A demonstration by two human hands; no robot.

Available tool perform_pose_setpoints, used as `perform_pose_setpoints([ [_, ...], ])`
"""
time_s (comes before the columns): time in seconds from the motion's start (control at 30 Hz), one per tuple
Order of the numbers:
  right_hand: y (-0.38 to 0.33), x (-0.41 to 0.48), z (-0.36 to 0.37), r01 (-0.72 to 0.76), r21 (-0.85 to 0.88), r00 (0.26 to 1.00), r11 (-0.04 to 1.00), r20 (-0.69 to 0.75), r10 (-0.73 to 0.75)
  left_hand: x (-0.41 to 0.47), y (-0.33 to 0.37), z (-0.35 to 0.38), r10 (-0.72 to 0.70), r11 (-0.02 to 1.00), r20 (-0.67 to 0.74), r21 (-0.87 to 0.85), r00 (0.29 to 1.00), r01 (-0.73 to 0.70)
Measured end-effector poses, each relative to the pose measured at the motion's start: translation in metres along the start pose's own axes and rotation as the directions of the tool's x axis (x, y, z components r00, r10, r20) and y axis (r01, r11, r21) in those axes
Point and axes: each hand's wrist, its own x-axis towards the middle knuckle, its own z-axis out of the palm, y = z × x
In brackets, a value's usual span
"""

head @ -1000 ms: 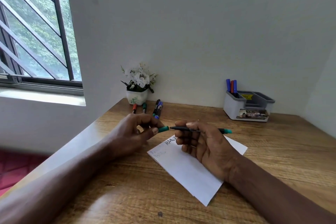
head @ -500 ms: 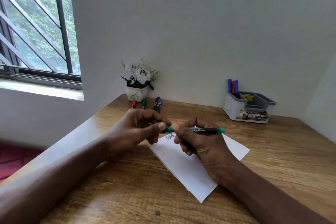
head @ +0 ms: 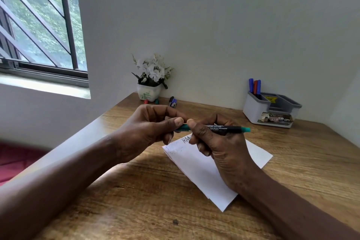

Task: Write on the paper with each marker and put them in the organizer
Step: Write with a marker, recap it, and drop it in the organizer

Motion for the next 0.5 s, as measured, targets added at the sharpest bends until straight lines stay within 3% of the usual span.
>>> perform_pose_setpoints([
  [0.07,-0.003,0.000,-0.002,0.020,-0.053,1.000,0.998,0.004,-0.020,0.001,-0.001,0.000,0.032,0.996,-0.044,0.087,0.999,-0.028],
  [0.13,-0.004,0.000,-0.005,0.066,-0.164,0.998,0.984,0.020,-0.064,0.004,-0.003,-0.001,0.120,0.936,-0.073,0.340,0.990,-0.089],
  [0.2,-0.002,0.000,-0.008,0.104,-0.227,0.995,0.968,0.018,-0.103,0.006,-0.008,-0.007,0.194,0.717,-0.042,0.688,0.980,-0.112],
  [0.27,0.002,0.002,-0.014,0.101,-0.257,0.993,0.961,-0.034,-0.113,0.007,-0.012,-0.016,0.166,0.481,-0.030,0.875,0.986,-0.055],
  [0.33,0.004,0.005,-0.023,0.082,-0.255,0.991,0.964,-0.080,-0.105,0.006,-0.016,-0.023,0.099,0.383,-0.058,0.924,0.993,0.015],
  [0.5,0.002,0.010,-0.046,-0.009,-0.171,0.996,0.985,-0.090,-0.007,0.008,-0.023,-0.021,-0.003,0.270,-0.109,0.957,0.994,0.105],
])
